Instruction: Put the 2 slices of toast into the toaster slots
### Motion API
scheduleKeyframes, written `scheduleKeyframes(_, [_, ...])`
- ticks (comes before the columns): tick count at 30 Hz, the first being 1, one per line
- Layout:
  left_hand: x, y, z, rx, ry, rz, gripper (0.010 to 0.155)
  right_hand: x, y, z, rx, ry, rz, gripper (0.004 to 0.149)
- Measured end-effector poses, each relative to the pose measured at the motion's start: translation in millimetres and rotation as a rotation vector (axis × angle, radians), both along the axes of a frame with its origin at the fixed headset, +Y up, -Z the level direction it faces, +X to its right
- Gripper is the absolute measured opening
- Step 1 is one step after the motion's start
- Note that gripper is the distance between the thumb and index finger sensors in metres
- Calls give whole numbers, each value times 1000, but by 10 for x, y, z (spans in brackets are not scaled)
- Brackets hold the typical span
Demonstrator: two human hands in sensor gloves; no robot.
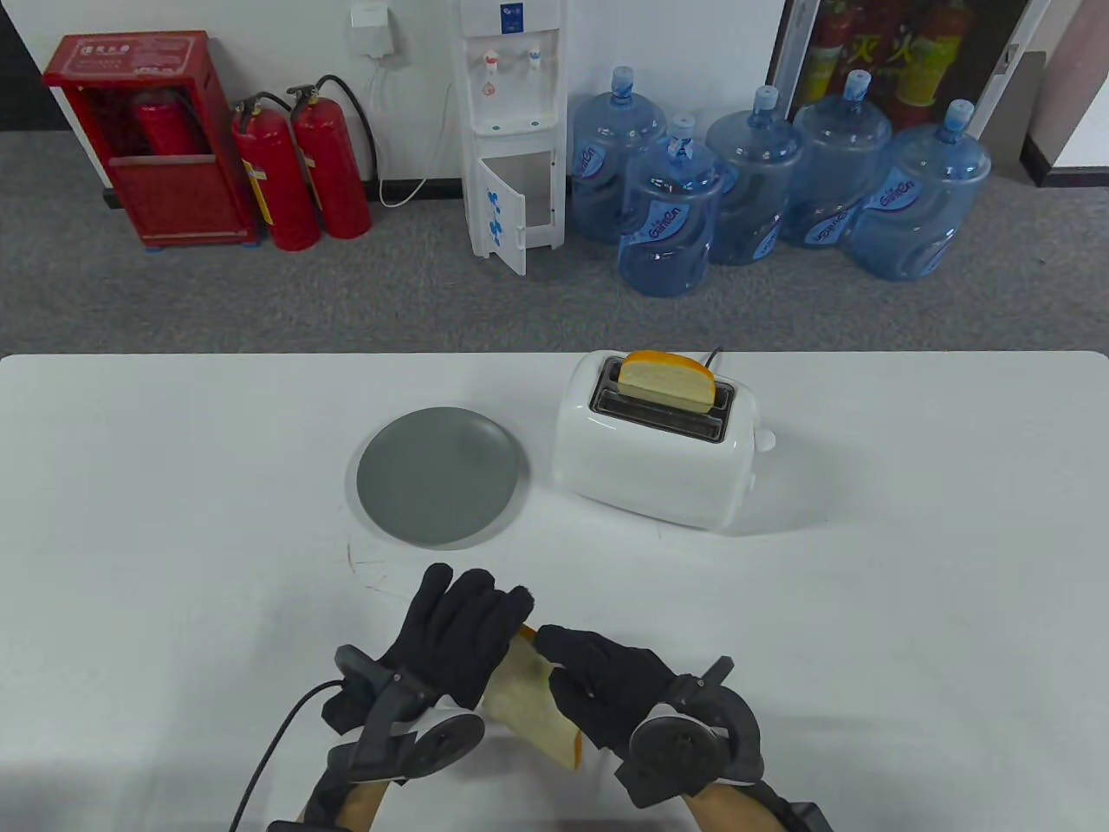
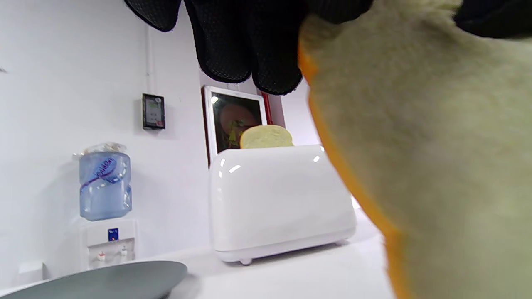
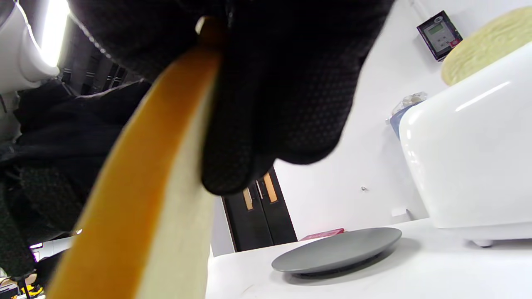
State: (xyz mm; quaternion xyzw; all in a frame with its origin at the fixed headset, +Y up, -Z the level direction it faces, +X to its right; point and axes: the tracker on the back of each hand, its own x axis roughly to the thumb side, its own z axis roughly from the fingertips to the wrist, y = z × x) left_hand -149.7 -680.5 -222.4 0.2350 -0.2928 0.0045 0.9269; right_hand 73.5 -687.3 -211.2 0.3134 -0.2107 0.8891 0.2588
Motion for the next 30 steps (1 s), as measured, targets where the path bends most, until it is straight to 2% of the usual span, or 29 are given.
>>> scheduleKeyframes(5, [-185, 58, -36, 25, 71, 48, 56, -7, -8, 3, 9, -7, 14, 48])
scheduleKeyframes(13, [-414, 56, -96, 79, 203, -2, 56, -21, -7, 13, 17, -9, 16, 49])
scheduleKeyframes(24, [-593, -38, -211, -8, 351, 15, 67, 53, -4, -6, 20, -48, 0, 50])
scheduleKeyframes(30, [-764, -191, -314, -124, 460, -31, 73, 69, 1, -10, 20, -57, 6, 50])
